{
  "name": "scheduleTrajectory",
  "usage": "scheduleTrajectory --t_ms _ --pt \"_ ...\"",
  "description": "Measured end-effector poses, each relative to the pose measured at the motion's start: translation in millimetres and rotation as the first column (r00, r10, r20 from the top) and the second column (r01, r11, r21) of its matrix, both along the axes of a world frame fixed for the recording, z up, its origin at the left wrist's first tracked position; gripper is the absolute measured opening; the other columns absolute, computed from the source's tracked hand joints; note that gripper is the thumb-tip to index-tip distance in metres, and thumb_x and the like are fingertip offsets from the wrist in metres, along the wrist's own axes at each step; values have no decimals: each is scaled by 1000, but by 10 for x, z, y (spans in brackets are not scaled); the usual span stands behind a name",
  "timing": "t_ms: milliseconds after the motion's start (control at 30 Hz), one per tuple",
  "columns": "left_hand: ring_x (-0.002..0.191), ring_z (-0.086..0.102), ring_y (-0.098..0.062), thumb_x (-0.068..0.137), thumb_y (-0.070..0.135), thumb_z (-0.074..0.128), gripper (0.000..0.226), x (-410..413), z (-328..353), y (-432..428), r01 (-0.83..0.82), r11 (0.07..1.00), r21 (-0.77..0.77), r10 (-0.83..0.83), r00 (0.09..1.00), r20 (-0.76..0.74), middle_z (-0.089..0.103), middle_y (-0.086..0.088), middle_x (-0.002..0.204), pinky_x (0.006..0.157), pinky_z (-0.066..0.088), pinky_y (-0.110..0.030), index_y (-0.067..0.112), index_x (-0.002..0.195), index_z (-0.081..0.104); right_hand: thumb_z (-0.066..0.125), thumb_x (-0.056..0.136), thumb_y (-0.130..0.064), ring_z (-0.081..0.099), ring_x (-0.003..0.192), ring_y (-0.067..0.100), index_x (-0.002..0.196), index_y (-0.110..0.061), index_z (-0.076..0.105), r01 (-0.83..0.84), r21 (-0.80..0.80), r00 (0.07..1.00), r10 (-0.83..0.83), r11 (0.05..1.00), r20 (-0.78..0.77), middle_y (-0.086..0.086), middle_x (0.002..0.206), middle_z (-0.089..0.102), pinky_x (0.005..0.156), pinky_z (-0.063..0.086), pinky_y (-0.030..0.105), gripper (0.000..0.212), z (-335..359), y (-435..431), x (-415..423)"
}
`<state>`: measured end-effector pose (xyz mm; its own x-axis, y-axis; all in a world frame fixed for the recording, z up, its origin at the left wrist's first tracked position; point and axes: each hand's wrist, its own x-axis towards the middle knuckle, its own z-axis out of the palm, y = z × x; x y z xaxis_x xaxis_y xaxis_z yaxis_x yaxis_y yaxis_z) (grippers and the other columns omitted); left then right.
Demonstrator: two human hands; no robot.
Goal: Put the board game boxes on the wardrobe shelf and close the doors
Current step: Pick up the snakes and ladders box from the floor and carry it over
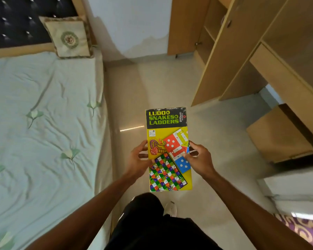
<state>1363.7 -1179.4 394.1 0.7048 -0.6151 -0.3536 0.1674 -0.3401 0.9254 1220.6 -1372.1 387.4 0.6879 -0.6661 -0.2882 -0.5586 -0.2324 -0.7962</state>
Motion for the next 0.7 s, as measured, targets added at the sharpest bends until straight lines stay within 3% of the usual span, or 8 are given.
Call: scheduleTrajectory --t_ms 200,400,567,700 --pt "104 63 -23 76 6 78 71 1067 -113 -658 -71 997 15 71 997 9 57 -2 121 63 60 -33 27 138 51 69 87 -20 62 87 9 128 -19 59 -84 -15 996 84 996 17 1 107 62 60 49 14 42 -55 -765 1220" --pt "89 66 -19 77 2 77 70 2563 -54 -1412 -74 997 18 73 997 11 59 4 109 55 59 -28 25 137 51 68 88 -21 63 87 9 135 -19 53 -95 -58 995 96 994 17 3 111 65 61 51 16 50 -59 -1549 2723" --pt "91 71 -19 76 17 81 69 3752 47 -2067 -13 998 61 9 998 58 63 1 114 63 63 -41 34 137 52 67 89 -22 65 86 7 137 -26 51 -72 -86 996 76 994 36 -1 109 66 62 53 17 51 52 -2140 3769" --pt "86 72 -14 75 17 82 75 4525 132 -2678 27 999 44 -30 996 80 62 5 110 57 62 -33 38 139 47 68 88 -19 66 86 9 137 -25 50 -53 -76 996 58 996 62 0 108 66 67 58 25 53 61 -2712 4491"
